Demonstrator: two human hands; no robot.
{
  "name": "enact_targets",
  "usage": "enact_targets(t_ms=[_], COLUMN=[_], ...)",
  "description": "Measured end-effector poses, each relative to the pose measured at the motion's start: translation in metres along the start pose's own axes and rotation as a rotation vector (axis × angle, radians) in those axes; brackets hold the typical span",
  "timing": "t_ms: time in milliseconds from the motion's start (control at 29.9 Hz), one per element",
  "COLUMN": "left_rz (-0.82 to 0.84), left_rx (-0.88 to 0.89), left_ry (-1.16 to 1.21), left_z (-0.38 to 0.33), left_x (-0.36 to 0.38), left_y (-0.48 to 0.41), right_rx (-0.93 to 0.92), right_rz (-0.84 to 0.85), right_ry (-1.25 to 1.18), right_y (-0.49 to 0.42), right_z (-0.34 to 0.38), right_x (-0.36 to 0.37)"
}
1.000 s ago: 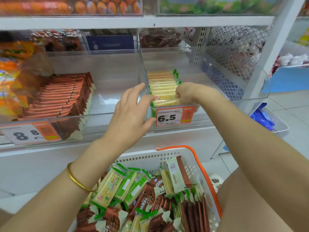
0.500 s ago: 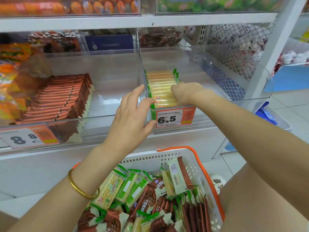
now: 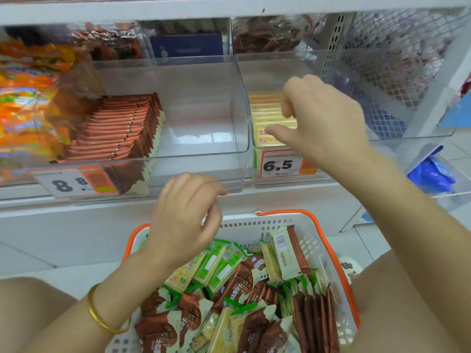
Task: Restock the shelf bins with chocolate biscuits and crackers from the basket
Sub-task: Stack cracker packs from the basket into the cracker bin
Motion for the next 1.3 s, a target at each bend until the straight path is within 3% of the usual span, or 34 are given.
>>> enact_targets(t_ms=[67,167,234,401,602,735,869,1036,1103,1303], left_rz=[0.291,0.767,0.952,1.211,1.191,1.125,1.090,1.059,0.996,0.723], left_rx=[-0.090,-0.412,-0.437,-0.357,-0.425,-0.407,-0.546,-0.699,-0.634,-0.416], left_ry=[-0.053,-0.079,-0.172,-0.397,-0.548,-0.525,-0.296,0.307,0.450,0.531], left_z=[0.025,0.079,0.096,0.097,0.098,0.095,0.094,0.079,0.060,0.012], left_x=[0.031,0.088,0.114,0.157,0.177,0.176,0.164,0.122,0.096,0.036], left_y=[0.029,0.082,0.109,0.156,0.184,0.179,0.167,0.110,0.078,-0.015], right_rx=[-0.135,-0.217,-0.212,-0.180,-0.166,-0.138,-0.110,-0.040,-0.085,-0.153], right_rz=[0.155,0.669,0.912,1.057,1.007,1.000,1.005,0.926,0.860,0.575], right_ry=[-0.138,-0.200,-0.152,-0.048,-0.030,-0.059,-0.088,-0.380,-0.459,-0.551], right_y=[0.033,0.078,0.101,0.113,0.104,0.103,0.105,0.100,0.094,0.060], right_z=[0.035,0.058,0.049,0.020,0.008,0.004,0.001,0.006,0.014,0.006], right_x=[0.022,0.108,0.163,0.214,0.222,0.221,0.218,0.189,0.166,0.087])
Point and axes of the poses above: each hand's wrist, its own y-axis away from the middle knuckle, its own x-axis out of the palm, z = x × y, the point moved 7 cm from there along -y, towards the middle knuckle, and after that the axes turned 11 degrees about -y, right-handed, at the moved point
